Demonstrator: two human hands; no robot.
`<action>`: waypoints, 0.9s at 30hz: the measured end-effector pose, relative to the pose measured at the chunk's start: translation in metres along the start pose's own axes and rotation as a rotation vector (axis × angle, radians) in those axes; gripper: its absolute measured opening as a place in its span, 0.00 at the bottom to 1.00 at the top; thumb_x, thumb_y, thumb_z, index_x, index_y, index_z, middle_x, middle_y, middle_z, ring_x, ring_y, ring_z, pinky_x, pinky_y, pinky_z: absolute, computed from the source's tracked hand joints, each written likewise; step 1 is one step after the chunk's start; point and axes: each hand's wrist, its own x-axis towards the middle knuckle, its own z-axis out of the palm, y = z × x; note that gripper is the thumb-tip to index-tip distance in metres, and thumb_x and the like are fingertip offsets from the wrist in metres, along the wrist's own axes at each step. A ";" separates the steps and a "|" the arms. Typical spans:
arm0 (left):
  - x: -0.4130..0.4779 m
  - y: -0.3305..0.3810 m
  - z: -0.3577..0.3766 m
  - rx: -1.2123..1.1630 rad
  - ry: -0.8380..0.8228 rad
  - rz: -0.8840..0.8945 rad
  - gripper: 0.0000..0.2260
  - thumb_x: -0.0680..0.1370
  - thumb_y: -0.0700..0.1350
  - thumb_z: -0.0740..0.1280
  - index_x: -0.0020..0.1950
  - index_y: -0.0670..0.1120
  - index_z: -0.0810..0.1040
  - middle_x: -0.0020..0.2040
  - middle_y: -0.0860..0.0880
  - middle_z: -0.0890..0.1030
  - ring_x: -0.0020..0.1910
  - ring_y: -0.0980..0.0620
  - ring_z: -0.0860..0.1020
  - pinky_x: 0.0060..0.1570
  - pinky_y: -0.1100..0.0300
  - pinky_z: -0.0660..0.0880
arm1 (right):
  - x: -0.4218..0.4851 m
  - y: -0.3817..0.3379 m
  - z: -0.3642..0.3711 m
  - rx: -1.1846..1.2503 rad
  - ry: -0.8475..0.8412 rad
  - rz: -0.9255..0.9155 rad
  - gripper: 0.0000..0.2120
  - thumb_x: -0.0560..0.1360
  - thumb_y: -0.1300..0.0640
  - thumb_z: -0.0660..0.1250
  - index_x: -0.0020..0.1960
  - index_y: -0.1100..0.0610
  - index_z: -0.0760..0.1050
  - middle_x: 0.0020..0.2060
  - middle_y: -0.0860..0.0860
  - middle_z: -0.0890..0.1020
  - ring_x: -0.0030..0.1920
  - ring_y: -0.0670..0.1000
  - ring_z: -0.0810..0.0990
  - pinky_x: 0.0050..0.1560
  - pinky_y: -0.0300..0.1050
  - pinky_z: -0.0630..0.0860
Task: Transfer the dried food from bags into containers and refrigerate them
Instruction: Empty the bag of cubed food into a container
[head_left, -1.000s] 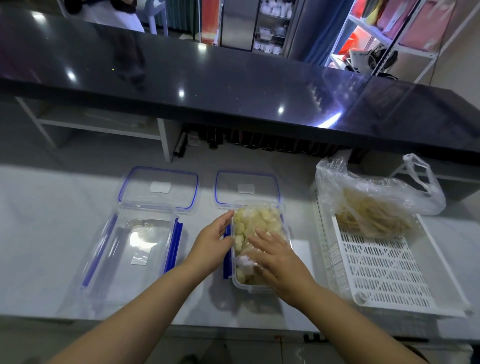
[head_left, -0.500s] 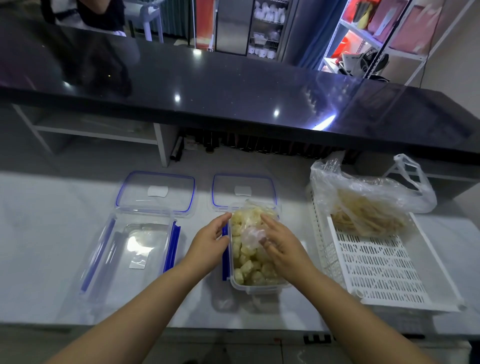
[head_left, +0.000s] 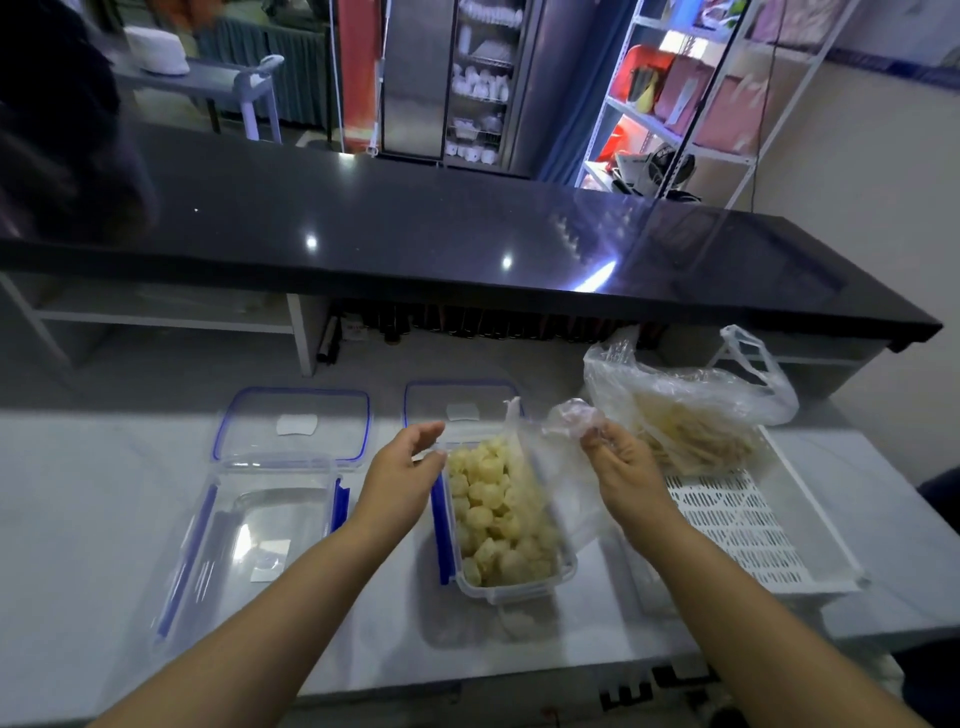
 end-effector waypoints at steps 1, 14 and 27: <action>0.000 0.002 -0.002 -0.003 -0.003 0.008 0.15 0.80 0.42 0.62 0.66 0.49 0.72 0.60 0.55 0.75 0.59 0.59 0.72 0.57 0.64 0.69 | -0.001 -0.003 0.000 0.019 0.015 -0.004 0.10 0.79 0.59 0.59 0.48 0.50 0.78 0.42 0.42 0.82 0.41 0.37 0.79 0.41 0.26 0.73; 0.003 0.006 -0.027 -0.055 -0.047 0.048 0.14 0.80 0.41 0.61 0.65 0.49 0.73 0.58 0.55 0.76 0.58 0.57 0.73 0.55 0.63 0.69 | 0.010 -0.041 0.025 -0.013 0.079 -0.043 0.10 0.79 0.52 0.59 0.50 0.48 0.79 0.48 0.48 0.83 0.50 0.46 0.80 0.53 0.41 0.75; 0.013 0.048 -0.008 -0.011 -0.095 0.237 0.15 0.75 0.45 0.68 0.60 0.57 0.73 0.58 0.57 0.76 0.56 0.57 0.74 0.54 0.62 0.72 | 0.014 -0.046 -0.003 0.107 0.234 -0.028 0.10 0.80 0.56 0.59 0.44 0.51 0.78 0.35 0.43 0.80 0.35 0.37 0.77 0.40 0.34 0.72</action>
